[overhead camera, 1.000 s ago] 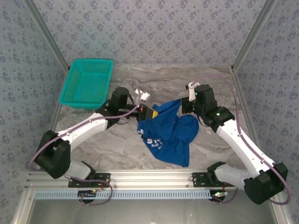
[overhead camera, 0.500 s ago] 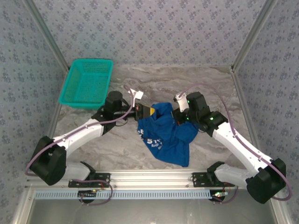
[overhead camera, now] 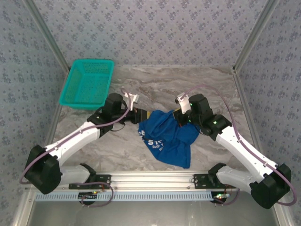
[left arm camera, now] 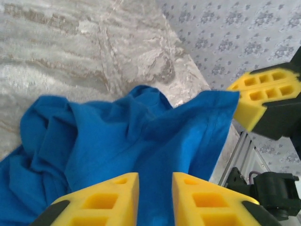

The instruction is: Fold the inside-out t-shirt

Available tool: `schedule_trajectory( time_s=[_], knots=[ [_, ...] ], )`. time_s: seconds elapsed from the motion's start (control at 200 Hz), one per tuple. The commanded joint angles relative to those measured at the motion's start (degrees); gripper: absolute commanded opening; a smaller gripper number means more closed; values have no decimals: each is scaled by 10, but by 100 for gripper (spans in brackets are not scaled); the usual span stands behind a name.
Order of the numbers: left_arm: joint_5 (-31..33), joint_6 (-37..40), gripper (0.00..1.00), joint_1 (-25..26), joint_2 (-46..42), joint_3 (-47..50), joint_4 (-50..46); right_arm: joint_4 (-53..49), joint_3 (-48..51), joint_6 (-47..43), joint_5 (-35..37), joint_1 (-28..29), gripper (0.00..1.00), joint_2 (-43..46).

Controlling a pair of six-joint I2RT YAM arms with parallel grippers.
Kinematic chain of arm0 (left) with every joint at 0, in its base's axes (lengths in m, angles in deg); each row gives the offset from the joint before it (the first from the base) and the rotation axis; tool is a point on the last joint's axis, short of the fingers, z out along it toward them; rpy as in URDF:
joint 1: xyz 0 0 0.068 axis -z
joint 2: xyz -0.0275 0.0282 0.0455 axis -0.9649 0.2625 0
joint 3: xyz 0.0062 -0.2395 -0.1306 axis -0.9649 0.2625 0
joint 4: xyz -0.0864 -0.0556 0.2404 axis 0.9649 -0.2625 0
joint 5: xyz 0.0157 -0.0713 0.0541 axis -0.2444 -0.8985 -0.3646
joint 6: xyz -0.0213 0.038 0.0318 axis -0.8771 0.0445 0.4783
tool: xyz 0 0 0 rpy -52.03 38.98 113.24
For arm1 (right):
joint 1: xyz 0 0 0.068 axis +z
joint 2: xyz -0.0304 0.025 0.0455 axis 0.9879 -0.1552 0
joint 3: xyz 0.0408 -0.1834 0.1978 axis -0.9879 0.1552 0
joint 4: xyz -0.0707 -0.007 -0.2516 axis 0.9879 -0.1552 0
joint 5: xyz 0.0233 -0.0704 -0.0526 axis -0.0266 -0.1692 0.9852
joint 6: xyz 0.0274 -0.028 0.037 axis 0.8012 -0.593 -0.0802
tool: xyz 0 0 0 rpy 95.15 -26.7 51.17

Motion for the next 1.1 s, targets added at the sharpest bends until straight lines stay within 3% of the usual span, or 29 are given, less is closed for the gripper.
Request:
schedule_trajectory(
  time_s=[0.0,0.12,0.355,0.6,0.68,0.784,1.094],
  knots=[
    [17,64,33,53,-42,-23,-72,11,-24,34,-4,-1,0,-1],
    [111,108,40,118,-43,-30,-131,17,-34,47,-15,0,0,-11],
    [435,195,64,217,41,-108,-213,14,-41,55,-27,1,0,-12],
    [457,218,75,219,115,-137,-192,15,-42,58,-36,1,0,-10],
    [508,215,75,218,127,-141,-181,18,-41,59,-39,2,0,-10],
    [567,199,69,203,122,-138,-171,13,-36,55,-34,3,0,-8],
    [469,130,26,101,75,-113,-209,6,-27,36,8,18,0,11]
  ],
)
